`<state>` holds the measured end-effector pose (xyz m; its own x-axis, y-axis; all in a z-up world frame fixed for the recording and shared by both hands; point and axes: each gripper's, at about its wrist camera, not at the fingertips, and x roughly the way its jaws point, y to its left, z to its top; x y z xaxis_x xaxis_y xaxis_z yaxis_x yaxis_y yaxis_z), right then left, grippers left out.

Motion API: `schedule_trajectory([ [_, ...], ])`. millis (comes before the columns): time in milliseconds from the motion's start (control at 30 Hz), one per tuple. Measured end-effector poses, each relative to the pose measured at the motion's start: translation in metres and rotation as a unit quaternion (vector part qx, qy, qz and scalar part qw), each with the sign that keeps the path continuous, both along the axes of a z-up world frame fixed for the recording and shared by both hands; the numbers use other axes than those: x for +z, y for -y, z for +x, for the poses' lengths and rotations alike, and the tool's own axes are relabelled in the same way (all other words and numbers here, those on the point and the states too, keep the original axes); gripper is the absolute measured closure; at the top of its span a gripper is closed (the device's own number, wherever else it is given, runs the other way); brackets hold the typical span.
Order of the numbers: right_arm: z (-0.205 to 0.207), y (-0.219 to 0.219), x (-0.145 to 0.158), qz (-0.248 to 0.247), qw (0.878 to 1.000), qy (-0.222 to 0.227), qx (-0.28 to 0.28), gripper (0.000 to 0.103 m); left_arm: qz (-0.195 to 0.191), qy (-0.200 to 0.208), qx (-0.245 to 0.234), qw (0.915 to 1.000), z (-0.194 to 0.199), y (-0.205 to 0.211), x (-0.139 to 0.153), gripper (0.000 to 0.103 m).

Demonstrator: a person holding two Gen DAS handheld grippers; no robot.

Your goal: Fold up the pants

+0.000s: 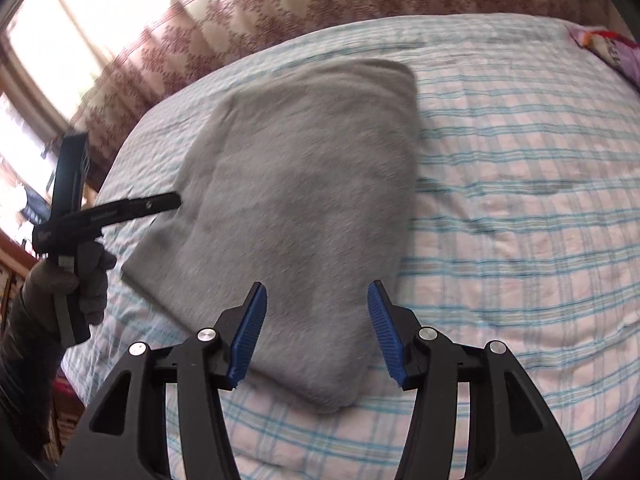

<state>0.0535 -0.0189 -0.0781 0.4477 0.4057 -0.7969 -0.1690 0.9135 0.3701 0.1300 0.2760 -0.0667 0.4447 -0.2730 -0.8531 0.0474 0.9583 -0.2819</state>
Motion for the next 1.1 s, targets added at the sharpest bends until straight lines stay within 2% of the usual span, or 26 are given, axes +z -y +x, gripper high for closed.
schedule_trajectory([
  [100, 0.01, 0.015, -0.003, 0.016, 0.999, -0.012, -0.027, 0.046, -0.023, -0.016, -0.008, 0.9996, 0.01, 0.001, -0.007, 0.013],
  [167, 0.016, 0.021, -0.004, 0.023, 0.999, -0.013, -0.038, 0.035, -0.034, -0.022, -0.012, 0.9991, 0.016, 0.001, -0.012, 0.013],
  [467, 0.061, 0.013, -0.015, 0.032, 0.999, -0.014, -0.036, 0.035, -0.083, -0.031, -0.037, 0.9954, 0.031, -0.001, -0.025, 0.011],
  [767, 0.091, 0.002, -0.041, 0.061, 0.997, -0.034, -0.024, 0.035, -0.132, -0.03, -0.074, 0.9881, 0.039, 0.007, -0.029, 0.01],
  [967, 0.097, -0.004, -0.045, 0.067, 0.997, -0.027, -0.012, 0.034, -0.119, -0.036, -0.083, 0.9887, 0.044, 0.02, -0.033, 0.011],
  [1100, 0.102, 0.0, -0.049, 0.09, 0.995, -0.032, -0.008, 0.033, -0.12, -0.04, -0.077, 0.989, 0.042, 0.017, -0.032, 0.024],
])
